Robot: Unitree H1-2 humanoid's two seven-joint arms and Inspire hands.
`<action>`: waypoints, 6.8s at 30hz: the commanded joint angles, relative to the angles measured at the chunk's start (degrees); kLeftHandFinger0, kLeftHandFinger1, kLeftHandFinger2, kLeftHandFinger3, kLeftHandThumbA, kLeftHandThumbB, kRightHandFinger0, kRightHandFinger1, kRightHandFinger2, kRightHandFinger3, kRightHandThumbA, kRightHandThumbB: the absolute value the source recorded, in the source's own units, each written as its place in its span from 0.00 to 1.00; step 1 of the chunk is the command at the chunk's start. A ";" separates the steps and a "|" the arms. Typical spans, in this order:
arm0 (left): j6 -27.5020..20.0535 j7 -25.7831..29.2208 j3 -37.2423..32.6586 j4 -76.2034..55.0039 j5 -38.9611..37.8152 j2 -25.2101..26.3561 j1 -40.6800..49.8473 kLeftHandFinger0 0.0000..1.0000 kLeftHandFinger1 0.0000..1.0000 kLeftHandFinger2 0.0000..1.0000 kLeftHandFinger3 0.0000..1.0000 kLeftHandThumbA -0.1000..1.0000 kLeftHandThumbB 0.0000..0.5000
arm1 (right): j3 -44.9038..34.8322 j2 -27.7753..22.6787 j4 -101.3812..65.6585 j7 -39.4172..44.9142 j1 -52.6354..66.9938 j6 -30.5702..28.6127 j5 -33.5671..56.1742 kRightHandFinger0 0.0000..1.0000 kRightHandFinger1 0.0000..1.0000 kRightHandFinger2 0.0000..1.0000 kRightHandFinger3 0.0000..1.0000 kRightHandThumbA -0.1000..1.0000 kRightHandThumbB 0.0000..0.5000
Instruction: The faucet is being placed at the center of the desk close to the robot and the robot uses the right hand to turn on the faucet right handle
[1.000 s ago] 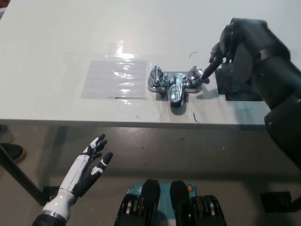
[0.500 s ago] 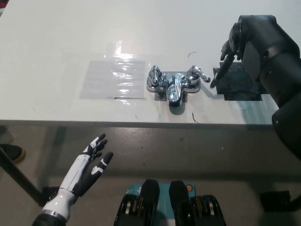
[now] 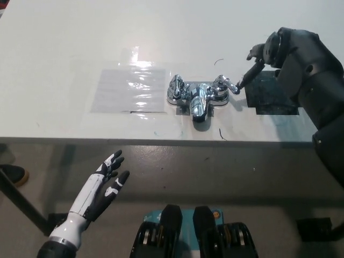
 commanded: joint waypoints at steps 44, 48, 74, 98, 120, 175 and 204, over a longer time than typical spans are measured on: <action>-0.22 -1.50 0.48 -1.14 0.29 0.99 -0.73 1.00 1.00 1.00 1.00 0.85 0.81 | -3.14 1.82 -1.61 5.91 -9.49 -1.67 3.70 1.00 1.00 1.00 1.00 1.00 0.70; -0.52 -1.60 0.51 -0.79 0.05 1.04 -0.74 1.00 1.00 1.00 1.00 0.85 0.81 | -1.31 1.94 -1.51 7.02 -9.33 -4.43 2.21 1.00 1.00 1.00 1.00 1.00 0.65; -0.49 -1.59 0.38 -1.58 0.21 1.04 -0.80 1.00 1.00 1.00 1.00 0.86 0.81 | 4.32 2.75 -0.95 6.68 -5.38 1.83 -1.34 1.00 1.00 1.00 1.00 1.00 0.82; -0.29 -1.55 -0.04 -1.78 0.69 0.82 -0.70 1.00 1.00 1.00 1.00 0.86 0.80 | 4.29 3.08 -1.28 -9.08 -2.41 2.65 -2.59 1.00 1.00 1.00 1.00 1.00 0.76; 0.28 -1.70 0.14 -2.35 0.84 1.27 -1.29 1.00 1.00 1.00 1.00 0.88 0.82 | 18.07 0.51 0.46 9.94 -5.05 -1.53 -9.24 1.00 1.00 1.00 1.00 0.83 1.00; -0.62 -0.37 1.48 -1.42 0.18 1.05 2.61 1.00 1.00 1.00 1.00 0.86 0.74 | -30.72 -19.17 -55.69 -47.24 -0.67 -2.89 -1.04 1.00 1.00 1.00 1.00 1.00 0.50; -2.98 -1.66 2.49 1.27 -3.39 1.42 3.07 1.00 1.00 1.00 1.00 0.97 0.86 | -36.43 -9.45 -137.15 -44.47 68.37 -36.57 24.07 1.00 1.00 1.00 1.00 1.00 0.53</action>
